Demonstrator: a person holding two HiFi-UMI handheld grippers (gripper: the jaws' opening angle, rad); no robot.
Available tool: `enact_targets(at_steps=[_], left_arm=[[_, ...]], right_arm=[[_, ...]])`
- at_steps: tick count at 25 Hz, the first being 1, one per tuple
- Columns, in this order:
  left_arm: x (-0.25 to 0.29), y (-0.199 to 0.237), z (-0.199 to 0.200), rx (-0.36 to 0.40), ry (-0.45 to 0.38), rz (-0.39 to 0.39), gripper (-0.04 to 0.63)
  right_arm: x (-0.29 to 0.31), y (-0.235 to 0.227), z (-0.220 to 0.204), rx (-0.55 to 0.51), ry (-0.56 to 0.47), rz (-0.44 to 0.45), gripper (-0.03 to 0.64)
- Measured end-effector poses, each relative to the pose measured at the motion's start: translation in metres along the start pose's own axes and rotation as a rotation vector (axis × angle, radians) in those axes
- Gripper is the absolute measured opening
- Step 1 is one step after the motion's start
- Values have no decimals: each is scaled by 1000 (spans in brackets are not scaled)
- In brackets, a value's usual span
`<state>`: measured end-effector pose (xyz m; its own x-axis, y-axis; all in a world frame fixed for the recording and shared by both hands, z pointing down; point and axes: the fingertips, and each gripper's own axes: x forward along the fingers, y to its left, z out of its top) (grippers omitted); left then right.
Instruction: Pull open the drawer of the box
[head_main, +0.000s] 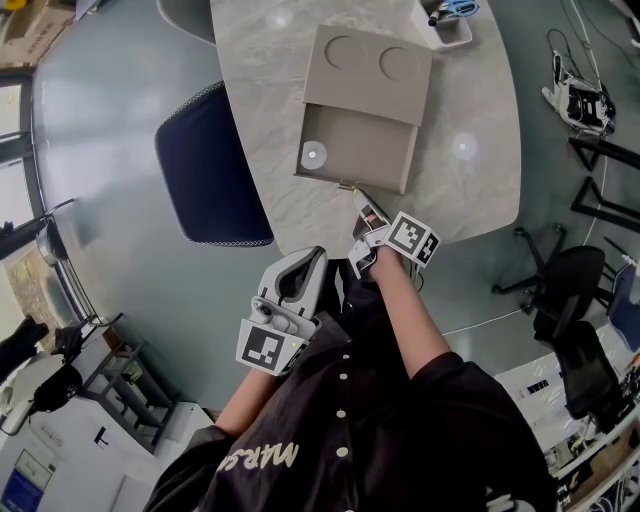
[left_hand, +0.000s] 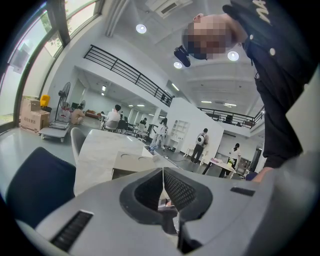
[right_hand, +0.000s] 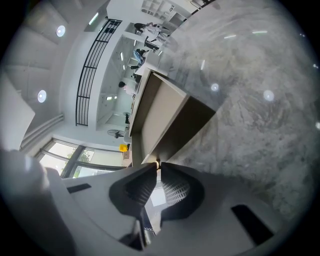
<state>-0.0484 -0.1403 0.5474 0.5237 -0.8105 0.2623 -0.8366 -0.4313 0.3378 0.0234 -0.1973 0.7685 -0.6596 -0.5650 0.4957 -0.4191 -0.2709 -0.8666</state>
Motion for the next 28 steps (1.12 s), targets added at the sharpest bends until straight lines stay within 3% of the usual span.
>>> enact_targets(at_steps=[19, 24, 28], left_arm=[[-1, -1, -6, -7, 37, 2, 17], [1, -1, -3, 2, 24, 1, 17], [1, 3, 0, 9, 27, 8, 17]], right_arm=[[-8, -4, -14, 20, 14, -1, 21], [-9, -9, -20, 31, 45, -10, 69], [-19, -4, -29, -24, 85, -1, 72]])
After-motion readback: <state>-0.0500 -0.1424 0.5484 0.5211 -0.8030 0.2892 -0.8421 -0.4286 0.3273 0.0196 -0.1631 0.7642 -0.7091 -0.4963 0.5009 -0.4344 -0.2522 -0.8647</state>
